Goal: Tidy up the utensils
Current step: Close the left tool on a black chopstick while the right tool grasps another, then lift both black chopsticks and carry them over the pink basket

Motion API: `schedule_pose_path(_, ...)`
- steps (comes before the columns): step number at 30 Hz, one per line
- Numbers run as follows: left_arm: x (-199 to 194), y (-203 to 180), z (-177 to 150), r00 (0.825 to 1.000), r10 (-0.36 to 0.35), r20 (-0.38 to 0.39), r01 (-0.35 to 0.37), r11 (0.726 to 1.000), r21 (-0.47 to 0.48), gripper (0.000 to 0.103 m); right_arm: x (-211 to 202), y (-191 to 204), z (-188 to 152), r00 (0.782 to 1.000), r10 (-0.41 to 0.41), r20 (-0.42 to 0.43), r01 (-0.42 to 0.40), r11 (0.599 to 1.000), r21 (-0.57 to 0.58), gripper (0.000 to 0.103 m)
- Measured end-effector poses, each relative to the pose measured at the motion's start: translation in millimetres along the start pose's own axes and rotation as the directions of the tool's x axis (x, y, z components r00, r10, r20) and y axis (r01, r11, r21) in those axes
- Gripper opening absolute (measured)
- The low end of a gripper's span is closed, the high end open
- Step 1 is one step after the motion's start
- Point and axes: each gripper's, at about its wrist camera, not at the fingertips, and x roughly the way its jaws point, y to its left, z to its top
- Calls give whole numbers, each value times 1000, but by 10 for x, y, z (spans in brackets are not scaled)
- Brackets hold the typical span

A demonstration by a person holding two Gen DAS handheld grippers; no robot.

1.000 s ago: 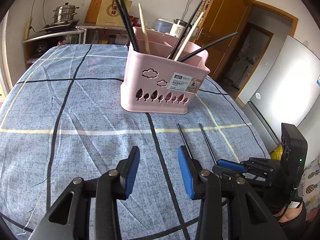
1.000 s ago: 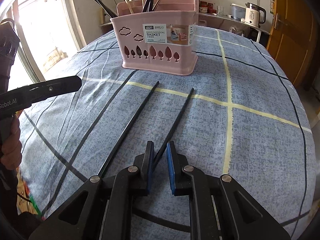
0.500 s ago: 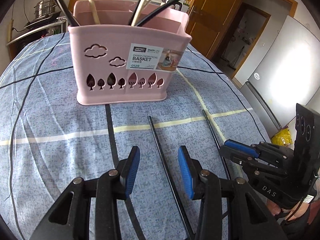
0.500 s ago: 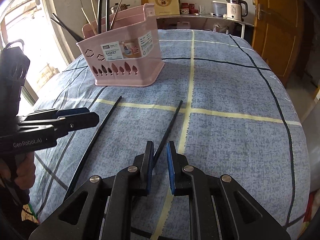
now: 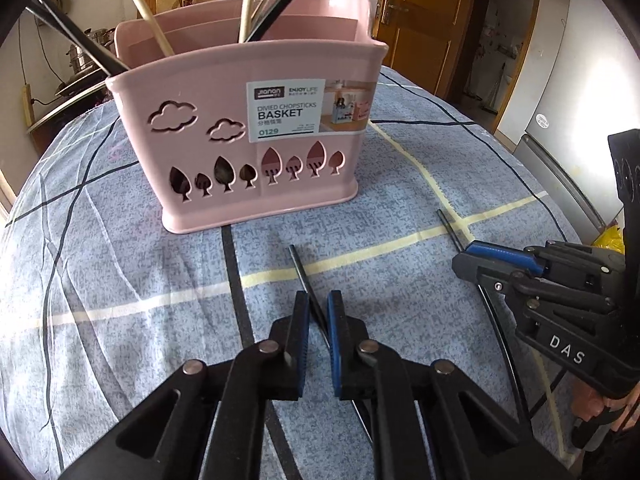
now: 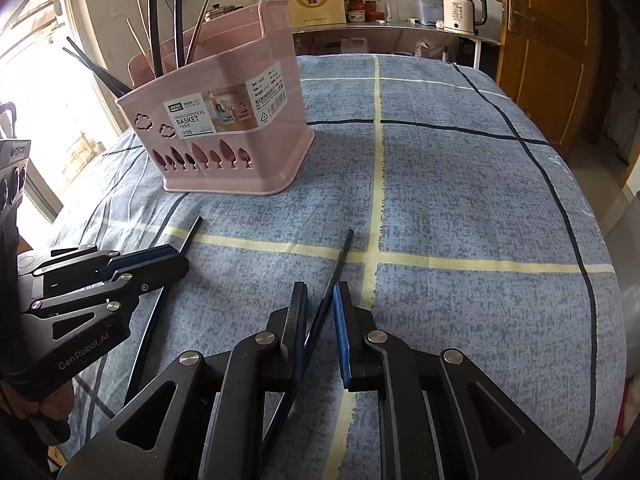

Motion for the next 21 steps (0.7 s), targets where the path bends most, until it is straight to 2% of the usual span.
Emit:
schedule_pose_path(8, 33, 38, 37, 1000, -18, -25, 17, 1000, -12, 10, 103, 43, 118, 1000, -24, -13, 24, 1000, -14, 13)
schedule_pose_path(10, 27, 65, 49, 999, -22, -27, 22, 1000, -14, 10, 113, 47, 126, 999, -31, -9, 30, 999, -18, 11)
schedule_pose_path(16, 48, 43, 73, 999, -30, -30, 29, 999, -20, 8, 80, 33, 120, 1000, 0, -6, 0, 1000, 3, 6)
schedule_pose_path(21, -71, 86, 91, 999, -52, -4, 52, 998, -29, 7, -100, 83, 133, 998, 33, 45, -33, 999, -1, 5)
